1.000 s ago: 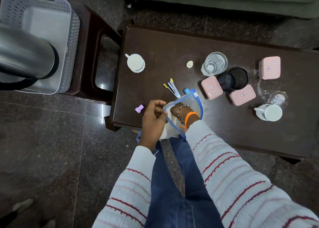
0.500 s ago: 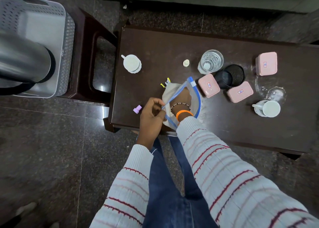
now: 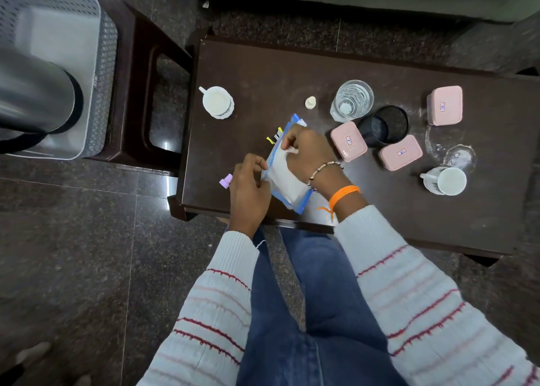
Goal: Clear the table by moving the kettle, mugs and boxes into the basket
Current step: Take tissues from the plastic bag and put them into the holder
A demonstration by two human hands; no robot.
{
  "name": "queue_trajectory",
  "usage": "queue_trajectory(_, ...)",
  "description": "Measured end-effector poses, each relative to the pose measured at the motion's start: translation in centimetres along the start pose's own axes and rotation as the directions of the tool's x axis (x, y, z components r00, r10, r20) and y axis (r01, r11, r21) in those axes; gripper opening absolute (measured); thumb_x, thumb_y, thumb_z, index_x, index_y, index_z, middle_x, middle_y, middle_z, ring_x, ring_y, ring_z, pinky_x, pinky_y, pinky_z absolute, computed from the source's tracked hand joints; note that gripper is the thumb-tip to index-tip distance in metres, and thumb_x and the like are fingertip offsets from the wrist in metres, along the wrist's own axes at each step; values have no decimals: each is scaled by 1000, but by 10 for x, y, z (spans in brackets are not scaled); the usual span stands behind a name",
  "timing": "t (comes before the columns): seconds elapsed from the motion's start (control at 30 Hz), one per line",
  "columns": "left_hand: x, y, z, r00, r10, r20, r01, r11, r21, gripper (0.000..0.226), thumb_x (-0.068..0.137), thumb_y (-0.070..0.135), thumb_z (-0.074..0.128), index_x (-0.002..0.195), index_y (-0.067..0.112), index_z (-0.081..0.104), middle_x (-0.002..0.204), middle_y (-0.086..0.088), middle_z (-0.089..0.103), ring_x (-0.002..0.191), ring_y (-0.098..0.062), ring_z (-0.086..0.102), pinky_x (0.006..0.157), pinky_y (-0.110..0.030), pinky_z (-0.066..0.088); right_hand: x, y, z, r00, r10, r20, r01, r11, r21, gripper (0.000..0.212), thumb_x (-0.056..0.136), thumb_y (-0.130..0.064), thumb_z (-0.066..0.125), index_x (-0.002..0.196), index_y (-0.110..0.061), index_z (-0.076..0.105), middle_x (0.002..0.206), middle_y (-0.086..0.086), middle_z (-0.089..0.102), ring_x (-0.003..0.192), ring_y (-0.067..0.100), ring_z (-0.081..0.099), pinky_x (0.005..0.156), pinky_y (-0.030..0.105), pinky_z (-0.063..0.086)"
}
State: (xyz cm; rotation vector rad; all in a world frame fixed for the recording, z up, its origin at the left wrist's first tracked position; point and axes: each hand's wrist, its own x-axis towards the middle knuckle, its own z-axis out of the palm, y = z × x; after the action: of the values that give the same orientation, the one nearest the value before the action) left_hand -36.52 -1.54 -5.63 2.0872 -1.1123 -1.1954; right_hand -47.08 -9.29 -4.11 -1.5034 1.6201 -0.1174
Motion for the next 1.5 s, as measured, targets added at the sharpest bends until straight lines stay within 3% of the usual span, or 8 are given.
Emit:
queue_trajectory(0.17,5,2,-4,1000,10,18,-11,999,52,38,80,-12,40,70,19,59,94,-5,50,86,-16,51,62,-20,38,-4,-1,-36,993,-50,104,-10,859,511,29,82,19,42,92,-4,56,76,3,53,69,12,46,61,12,35)
queue_trajectory(0.3,10,6,-5,990,-109,87,116,990,-83,52,83,-10,35,62,30,62,91,10,51,87,-7,53,70,-15,42,-10,13,-39,990,-1,139,-80,814,575,24,88,11,47,104,7,64,91,11,58,75,11,48,66,17,38)
queue_trajectory(0.5,16,12,-1,945,-278,175,316,915,-252,24,89,15,54,65,17,60,74,7,56,64,-2,57,62,-21,44,-16,40,-35,963,-22,270,-142,807,573,44,76,11,65,118,1,58,108,8,58,102,16,52,96,33,45)
queue_trajectory(0.67,14,18,15,966,-191,177,213,971,-112,19,80,24,71,63,20,65,76,7,50,68,-5,53,65,-17,39,-16,61,-34,985,146,92,-171,758,629,45,69,14,71,103,-9,52,100,9,55,91,19,52,74,24,46)
queue_trajectory(0.93,15,30,44,958,-85,275,55,992,115,18,83,7,64,93,19,74,87,6,49,78,-2,52,66,-1,40,2,110,-56,847,512,-142,-163,505,848,20,79,5,64,74,-14,60,71,3,56,63,10,49,54,21,47)
queue_trajectory(1.07,15,33,50,950,-45,308,-16,982,190,33,81,-7,58,100,16,73,86,8,45,76,-1,49,64,6,35,27,153,-78,719,551,-422,-279,787,551,22,80,-9,63,101,-2,68,95,16,69,79,18,57,76,34,52)
queue_trajectory(1.2,15,34,56,944,-50,325,-24,976,218,34,81,-8,57,100,16,73,89,4,46,73,-2,48,63,4,35,51,172,-89,706,589,-395,-519,808,278,34,82,-13,56,116,-12,65,114,22,66,106,35,62,89,38,49)
queue_trajectory(1.5,11,30,62,938,-32,346,-40,979,199,35,79,-7,59,92,22,73,83,15,46,66,9,50,62,0,36,82,170,-93,753,474,-456,-531,847,4,36,86,0,46,117,-8,63,117,26,63,110,42,59,90,43,49)
